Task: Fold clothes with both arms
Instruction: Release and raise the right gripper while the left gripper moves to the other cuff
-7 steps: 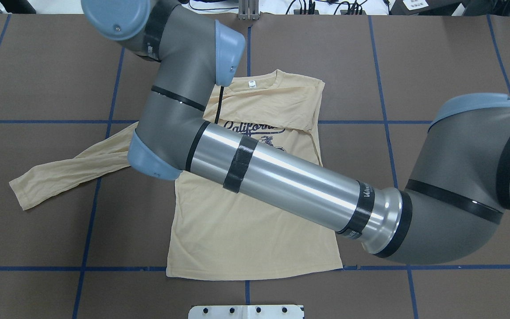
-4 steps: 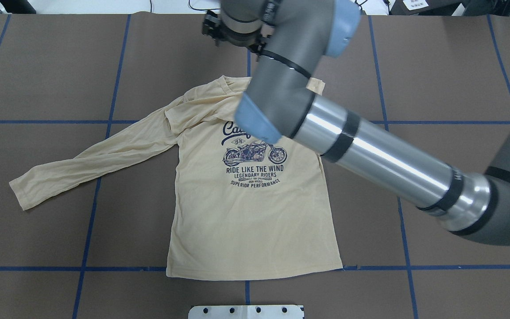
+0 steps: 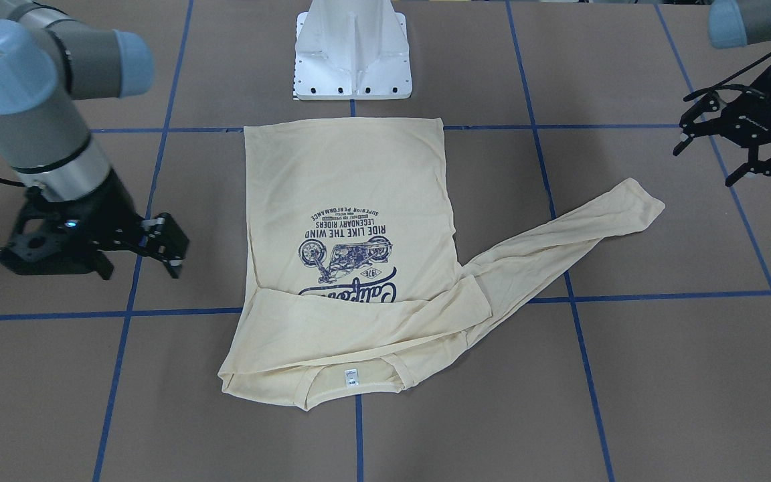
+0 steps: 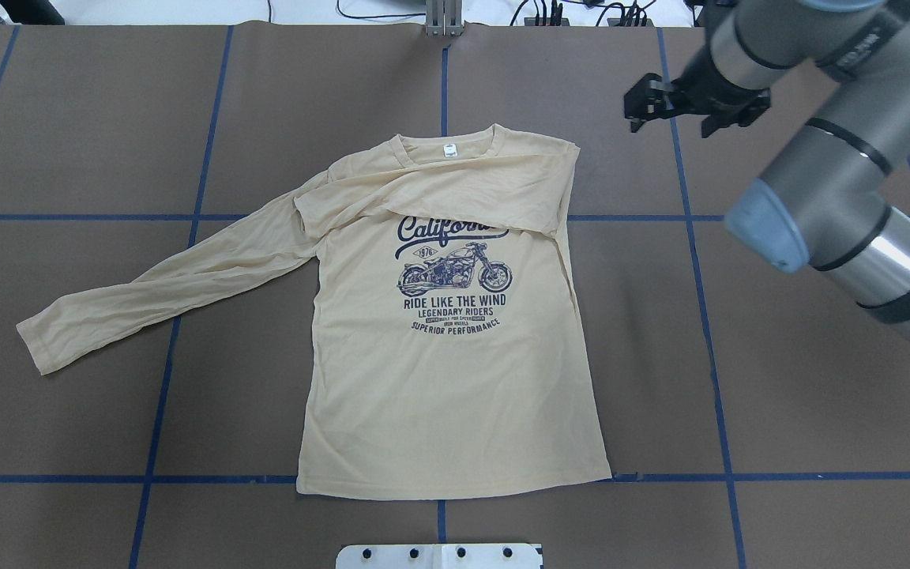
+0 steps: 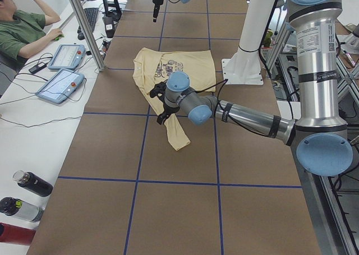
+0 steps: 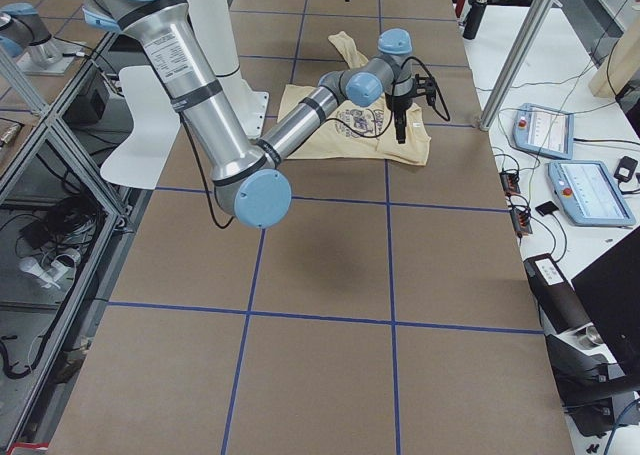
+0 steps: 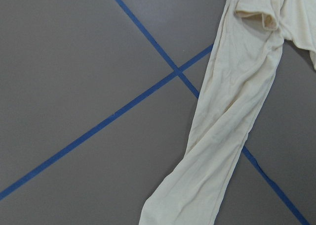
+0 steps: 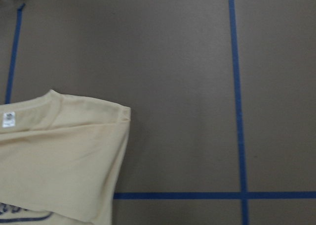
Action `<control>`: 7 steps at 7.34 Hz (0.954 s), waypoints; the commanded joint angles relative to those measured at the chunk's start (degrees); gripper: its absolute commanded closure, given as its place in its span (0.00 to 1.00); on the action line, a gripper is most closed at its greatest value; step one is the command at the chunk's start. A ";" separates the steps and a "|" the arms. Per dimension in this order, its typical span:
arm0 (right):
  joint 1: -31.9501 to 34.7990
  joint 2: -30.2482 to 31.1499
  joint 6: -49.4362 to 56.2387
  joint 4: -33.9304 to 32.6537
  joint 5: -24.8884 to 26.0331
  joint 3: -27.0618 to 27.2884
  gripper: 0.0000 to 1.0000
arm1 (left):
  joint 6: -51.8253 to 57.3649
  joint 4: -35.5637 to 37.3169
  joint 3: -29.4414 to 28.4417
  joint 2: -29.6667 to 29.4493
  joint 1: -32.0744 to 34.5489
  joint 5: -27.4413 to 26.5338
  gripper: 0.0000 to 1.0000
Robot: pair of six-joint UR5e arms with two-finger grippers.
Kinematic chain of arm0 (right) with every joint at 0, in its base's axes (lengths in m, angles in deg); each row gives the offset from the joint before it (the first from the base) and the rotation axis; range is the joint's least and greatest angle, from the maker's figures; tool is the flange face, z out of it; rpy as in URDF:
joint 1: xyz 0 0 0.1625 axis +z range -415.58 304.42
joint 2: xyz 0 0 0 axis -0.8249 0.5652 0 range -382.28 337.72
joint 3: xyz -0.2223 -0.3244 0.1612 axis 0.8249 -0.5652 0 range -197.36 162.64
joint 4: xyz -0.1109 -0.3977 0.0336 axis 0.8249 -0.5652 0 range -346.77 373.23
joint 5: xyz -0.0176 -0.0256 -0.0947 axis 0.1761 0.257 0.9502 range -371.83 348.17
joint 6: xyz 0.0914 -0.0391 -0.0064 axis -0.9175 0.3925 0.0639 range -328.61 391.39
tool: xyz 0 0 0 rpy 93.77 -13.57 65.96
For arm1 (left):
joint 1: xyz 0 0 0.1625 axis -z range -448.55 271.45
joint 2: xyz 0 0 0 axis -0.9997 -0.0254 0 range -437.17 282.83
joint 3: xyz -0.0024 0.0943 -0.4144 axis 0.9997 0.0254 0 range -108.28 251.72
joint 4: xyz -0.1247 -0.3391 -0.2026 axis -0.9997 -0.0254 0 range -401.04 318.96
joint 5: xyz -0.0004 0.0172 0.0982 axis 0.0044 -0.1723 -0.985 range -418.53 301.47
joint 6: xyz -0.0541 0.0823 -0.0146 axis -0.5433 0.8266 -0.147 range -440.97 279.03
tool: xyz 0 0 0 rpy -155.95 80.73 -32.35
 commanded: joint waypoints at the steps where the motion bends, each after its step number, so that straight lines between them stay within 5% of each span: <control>1: 8.60 13.67 19.15 0.33 -7.97 3.79 0.00 | -4.34 -8.19 -0.05 5.51 -5.41 -3.35 0.00; 3: 14.42 23.44 28.45 6.70 -11.24 3.53 0.00 | -11.08 -8.37 -0.13 5.70 -12.16 -9.45 0.00; 7: 14.71 24.19 28.04 7.54 -11.35 3.35 0.00 | -17.80 -8.37 -2.23 5.78 -21.42 -18.97 0.00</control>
